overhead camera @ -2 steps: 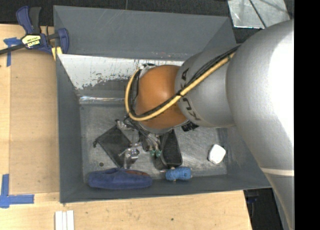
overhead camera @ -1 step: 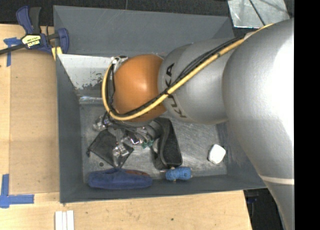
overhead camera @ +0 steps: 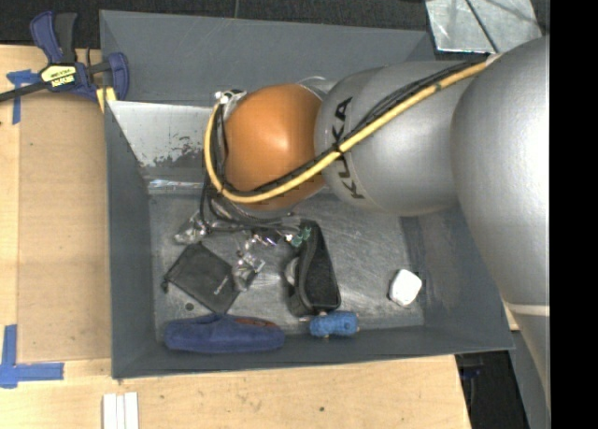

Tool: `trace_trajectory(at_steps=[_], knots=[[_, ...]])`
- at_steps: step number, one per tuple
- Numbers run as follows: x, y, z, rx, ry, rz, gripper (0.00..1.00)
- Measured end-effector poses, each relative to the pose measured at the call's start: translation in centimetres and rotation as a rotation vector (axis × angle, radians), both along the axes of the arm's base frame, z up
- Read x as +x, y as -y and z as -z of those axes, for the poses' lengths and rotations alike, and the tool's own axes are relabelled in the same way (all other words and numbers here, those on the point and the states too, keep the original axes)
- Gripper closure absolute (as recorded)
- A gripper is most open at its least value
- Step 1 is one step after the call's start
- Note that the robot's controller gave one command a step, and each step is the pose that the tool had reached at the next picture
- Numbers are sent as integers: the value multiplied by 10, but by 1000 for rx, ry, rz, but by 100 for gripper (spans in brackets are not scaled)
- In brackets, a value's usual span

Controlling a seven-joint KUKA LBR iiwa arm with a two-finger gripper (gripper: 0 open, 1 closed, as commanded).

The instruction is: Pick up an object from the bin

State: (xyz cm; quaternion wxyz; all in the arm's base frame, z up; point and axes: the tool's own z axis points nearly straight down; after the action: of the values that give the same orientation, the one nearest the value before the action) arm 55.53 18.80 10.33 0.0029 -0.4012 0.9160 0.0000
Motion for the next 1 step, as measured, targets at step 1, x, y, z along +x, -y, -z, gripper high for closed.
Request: trace_trajectory(at_steps=[1], knots=[[-10, -1, 29, 0, -1, 150, 0]])
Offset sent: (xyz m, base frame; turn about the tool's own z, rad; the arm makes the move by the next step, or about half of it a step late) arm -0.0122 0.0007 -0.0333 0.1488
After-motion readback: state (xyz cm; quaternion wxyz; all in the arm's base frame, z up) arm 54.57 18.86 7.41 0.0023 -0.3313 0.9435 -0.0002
